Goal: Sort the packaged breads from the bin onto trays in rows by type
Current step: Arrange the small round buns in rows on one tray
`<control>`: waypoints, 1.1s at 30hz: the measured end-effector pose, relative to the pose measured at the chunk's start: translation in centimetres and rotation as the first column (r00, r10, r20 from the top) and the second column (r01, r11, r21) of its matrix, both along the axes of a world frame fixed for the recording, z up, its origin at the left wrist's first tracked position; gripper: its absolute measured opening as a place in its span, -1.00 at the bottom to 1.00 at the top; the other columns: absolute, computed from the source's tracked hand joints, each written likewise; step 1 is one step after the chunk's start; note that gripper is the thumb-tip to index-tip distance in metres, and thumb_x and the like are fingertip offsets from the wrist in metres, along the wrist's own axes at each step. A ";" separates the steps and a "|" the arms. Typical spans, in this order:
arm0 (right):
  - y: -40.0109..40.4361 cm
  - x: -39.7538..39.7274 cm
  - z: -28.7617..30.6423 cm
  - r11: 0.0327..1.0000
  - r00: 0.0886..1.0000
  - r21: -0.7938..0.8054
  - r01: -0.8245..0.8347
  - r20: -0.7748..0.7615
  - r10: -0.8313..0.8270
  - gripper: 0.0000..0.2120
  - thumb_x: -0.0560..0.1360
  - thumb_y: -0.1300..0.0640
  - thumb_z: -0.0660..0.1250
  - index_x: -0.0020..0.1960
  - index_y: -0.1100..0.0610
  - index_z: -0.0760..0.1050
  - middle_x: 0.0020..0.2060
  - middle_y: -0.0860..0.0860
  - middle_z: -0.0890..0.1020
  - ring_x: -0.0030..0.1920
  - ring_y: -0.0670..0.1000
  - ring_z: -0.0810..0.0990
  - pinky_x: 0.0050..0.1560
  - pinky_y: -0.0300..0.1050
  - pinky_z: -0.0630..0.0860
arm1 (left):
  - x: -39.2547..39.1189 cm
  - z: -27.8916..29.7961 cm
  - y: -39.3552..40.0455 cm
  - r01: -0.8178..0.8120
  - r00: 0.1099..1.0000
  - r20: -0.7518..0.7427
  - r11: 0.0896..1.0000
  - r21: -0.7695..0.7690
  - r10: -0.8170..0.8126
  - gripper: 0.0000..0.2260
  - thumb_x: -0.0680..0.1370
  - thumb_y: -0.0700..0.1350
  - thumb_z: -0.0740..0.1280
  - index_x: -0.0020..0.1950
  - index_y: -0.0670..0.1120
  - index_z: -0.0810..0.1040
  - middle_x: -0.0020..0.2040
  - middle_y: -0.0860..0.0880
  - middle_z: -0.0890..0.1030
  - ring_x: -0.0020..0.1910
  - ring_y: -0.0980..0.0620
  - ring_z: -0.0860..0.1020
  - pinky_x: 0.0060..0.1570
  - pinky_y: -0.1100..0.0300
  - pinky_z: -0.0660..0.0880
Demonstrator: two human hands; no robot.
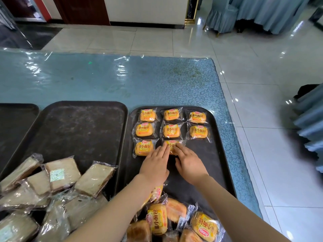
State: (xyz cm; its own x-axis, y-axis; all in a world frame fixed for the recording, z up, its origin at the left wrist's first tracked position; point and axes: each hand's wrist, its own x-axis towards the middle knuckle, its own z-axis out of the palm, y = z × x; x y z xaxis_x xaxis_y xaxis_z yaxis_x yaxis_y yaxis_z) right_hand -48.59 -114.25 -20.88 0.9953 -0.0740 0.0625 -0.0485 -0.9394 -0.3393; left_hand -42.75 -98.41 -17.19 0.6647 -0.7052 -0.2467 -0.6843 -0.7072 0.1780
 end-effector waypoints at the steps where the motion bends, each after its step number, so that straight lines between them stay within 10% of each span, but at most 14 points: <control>1: -0.3 0.1 0.1 0.999 0.999 -0.040 -0.015 0.033 0.017 -0.58 0.48 0.16 0.36 0.33 0.18 0.49 0.29 0.12 0.55 0.26 0.17 0.54 0.31 0.05 0.44 | 0.1 -0.2 0.0 0.013 1.000 0.006 1.000 0.010 -0.014 -0.30 0.60 -0.07 0.20 0.59 -0.12 -0.17 0.60 -0.09 -0.16 0.58 -0.04 -0.04 0.54 0.01 -0.05; 14: -2.3 6.9 2.2 0.984 0.958 -0.166 -0.069 -0.285 0.019 -0.36 0.61 -0.27 -0.09 0.58 0.04 0.01 0.58 0.02 -0.08 0.57 -0.01 -0.11 0.53 -0.05 -0.15 | -0.5 -1.2 -0.4 -0.006 0.998 0.070 1.000 -0.006 0.006 -0.29 0.60 0.01 0.21 0.60 -0.14 -0.12 0.60 -0.11 -0.14 0.57 -0.07 0.00 0.54 0.05 -0.09; 26: -1.6 4.9 4.7 0.997 0.983 0.071 0.035 -0.182 -0.022 -0.39 0.62 -0.19 0.03 0.56 0.11 0.08 0.56 0.05 0.12 0.56 0.00 0.02 0.54 -0.06 -0.12 | -0.6 -0.4 2.0 -0.058 0.998 0.000 0.994 -0.096 0.059 -0.35 0.62 0.03 0.18 0.60 -0.05 -0.10 0.61 -0.05 -0.07 0.58 -0.04 -0.10 0.51 0.08 -0.15; 33: 0.4 -4.7 5.9 0.952 0.983 0.279 0.126 -0.163 -0.083 -0.51 0.60 -0.03 0.22 0.48 0.10 0.24 0.42 0.00 0.38 0.44 -0.02 0.28 0.46 -0.17 0.15 | -3.1 1.4 5.7 -0.176 0.974 -0.197 0.930 -0.324 0.115 -0.64 0.60 -0.08 0.20 0.40 0.03 0.44 0.42 0.09 0.40 0.47 0.12 0.24 0.50 0.12 0.14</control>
